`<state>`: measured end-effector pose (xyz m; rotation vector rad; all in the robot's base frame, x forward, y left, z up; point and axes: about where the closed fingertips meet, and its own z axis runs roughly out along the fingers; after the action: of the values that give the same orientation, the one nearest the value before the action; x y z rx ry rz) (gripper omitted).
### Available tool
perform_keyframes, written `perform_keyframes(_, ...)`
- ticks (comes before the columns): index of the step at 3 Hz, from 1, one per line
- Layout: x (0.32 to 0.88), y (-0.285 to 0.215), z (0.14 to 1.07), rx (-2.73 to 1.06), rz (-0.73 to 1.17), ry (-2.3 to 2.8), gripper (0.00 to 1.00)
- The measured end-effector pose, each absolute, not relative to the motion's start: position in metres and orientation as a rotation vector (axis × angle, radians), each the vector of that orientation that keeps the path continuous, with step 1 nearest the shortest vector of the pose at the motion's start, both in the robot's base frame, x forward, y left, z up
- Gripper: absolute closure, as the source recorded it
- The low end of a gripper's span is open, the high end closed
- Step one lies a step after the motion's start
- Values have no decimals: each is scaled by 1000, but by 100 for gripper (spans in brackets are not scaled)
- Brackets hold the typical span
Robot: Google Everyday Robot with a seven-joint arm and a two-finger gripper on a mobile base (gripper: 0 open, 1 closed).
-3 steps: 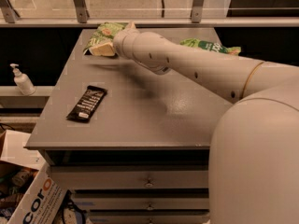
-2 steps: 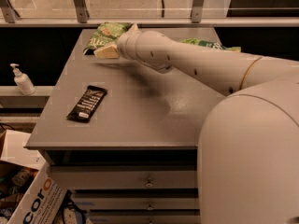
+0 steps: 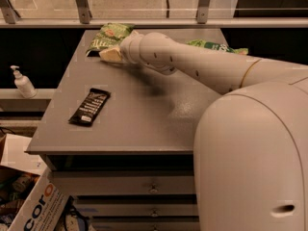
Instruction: Pick green jalapeno chip bag
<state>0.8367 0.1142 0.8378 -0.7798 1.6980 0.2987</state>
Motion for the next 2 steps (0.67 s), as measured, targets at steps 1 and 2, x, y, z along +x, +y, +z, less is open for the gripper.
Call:
perform_keyframes(1,837,119,836,-778,319,1698,40)
perform_keyframes(2,836,118,835,-771,328,1700,65)
